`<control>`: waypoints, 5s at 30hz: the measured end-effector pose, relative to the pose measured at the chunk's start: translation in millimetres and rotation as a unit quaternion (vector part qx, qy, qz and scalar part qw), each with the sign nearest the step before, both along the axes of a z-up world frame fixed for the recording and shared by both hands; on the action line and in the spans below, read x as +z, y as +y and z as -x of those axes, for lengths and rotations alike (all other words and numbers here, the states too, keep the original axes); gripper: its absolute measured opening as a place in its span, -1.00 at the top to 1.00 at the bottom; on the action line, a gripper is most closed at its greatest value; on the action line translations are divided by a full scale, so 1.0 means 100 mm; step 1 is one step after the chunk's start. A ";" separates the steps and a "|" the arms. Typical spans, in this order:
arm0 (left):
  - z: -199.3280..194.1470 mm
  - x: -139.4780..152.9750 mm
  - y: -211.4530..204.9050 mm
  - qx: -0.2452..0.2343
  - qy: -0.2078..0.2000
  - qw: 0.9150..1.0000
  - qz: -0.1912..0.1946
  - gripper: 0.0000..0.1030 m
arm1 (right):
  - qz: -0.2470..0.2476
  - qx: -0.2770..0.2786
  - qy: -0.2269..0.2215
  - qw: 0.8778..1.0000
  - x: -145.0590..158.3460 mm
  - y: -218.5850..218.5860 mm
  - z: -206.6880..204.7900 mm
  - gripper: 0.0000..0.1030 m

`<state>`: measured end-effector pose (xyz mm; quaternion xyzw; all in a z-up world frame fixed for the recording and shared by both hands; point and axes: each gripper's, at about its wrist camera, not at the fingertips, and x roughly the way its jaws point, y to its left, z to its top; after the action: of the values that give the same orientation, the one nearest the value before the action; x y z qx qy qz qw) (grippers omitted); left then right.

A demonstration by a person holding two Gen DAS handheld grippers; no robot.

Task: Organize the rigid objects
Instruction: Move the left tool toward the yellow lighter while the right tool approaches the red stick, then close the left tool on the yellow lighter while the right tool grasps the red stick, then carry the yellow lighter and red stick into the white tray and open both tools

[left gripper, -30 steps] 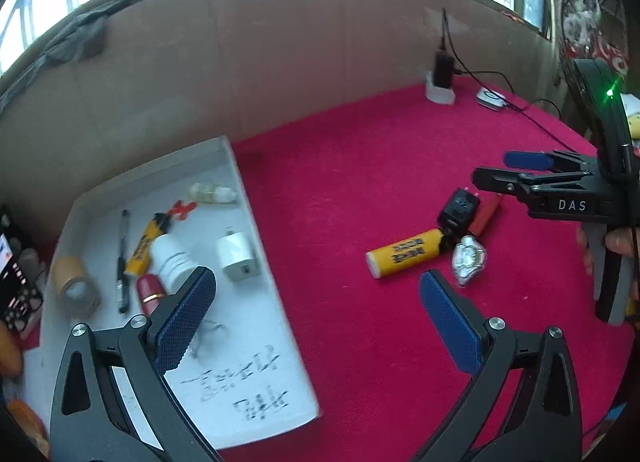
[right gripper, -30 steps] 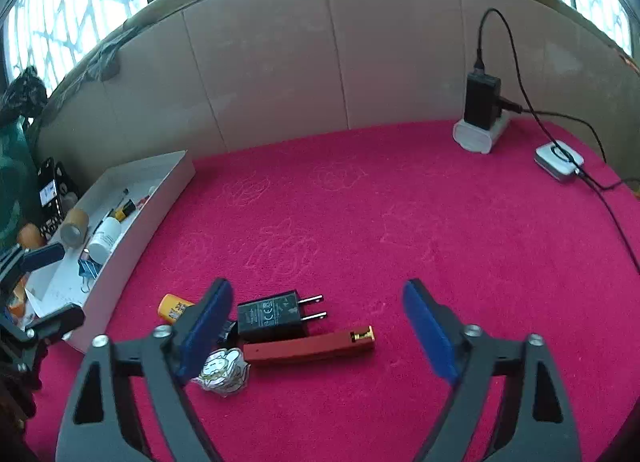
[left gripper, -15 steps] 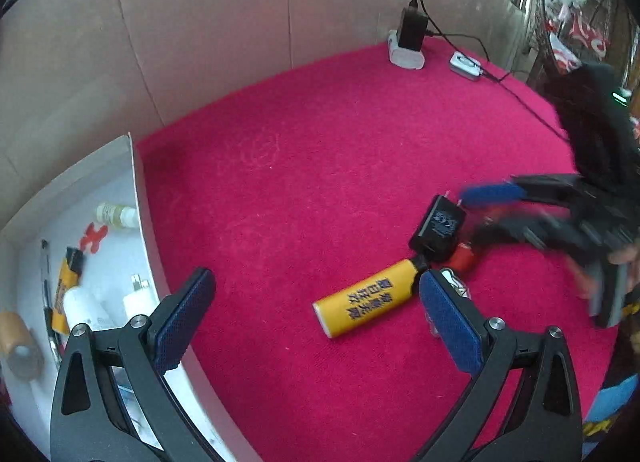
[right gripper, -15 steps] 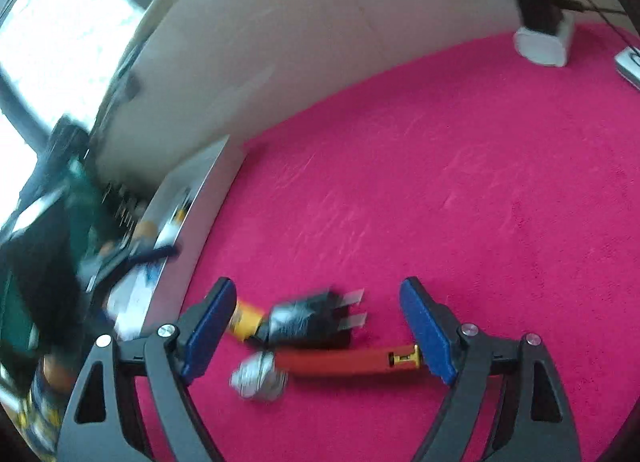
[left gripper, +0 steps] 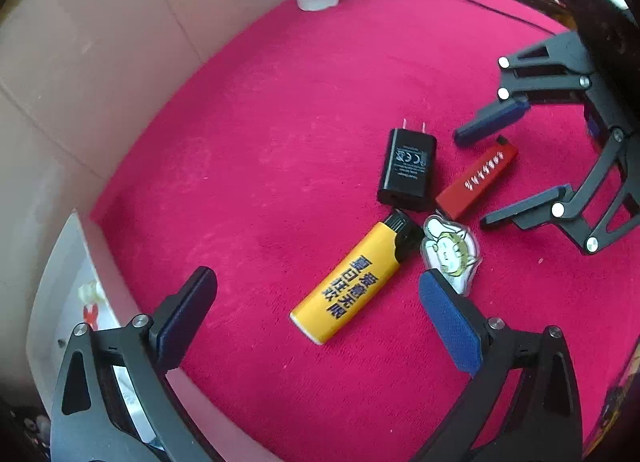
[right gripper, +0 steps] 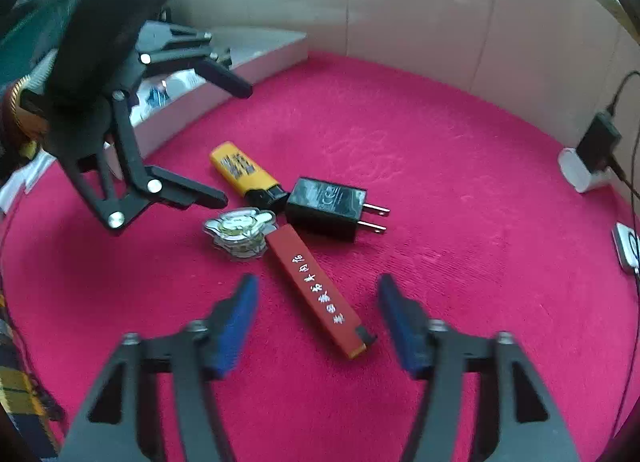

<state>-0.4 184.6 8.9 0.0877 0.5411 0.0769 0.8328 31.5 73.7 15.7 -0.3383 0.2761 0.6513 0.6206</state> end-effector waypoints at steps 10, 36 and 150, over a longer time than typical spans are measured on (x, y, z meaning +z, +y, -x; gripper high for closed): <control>-0.07 -0.01 -0.05 -0.045 0.011 0.998 0.046 0.11 | -0.003 0.008 0.004 1.000 0.01 -0.26 0.05 0.70; 0.82 0.33 -0.48 0.120 -0.165 0.977 0.054 0.54 | -0.133 -0.152 0.065 0.977 0.45 -0.77 0.06 0.70; 2.85 0.97 0.99 0.507 -0.332 0.794 -0.038 -1.00 | -0.186 -0.152 0.062 0.969 0.95 1.24 1.49 -1.00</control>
<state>-285.5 283.2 106.0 -0.1985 0.1950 0.5334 0.7988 -117.7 197.8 111.0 -0.1304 0.2361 0.6089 0.7460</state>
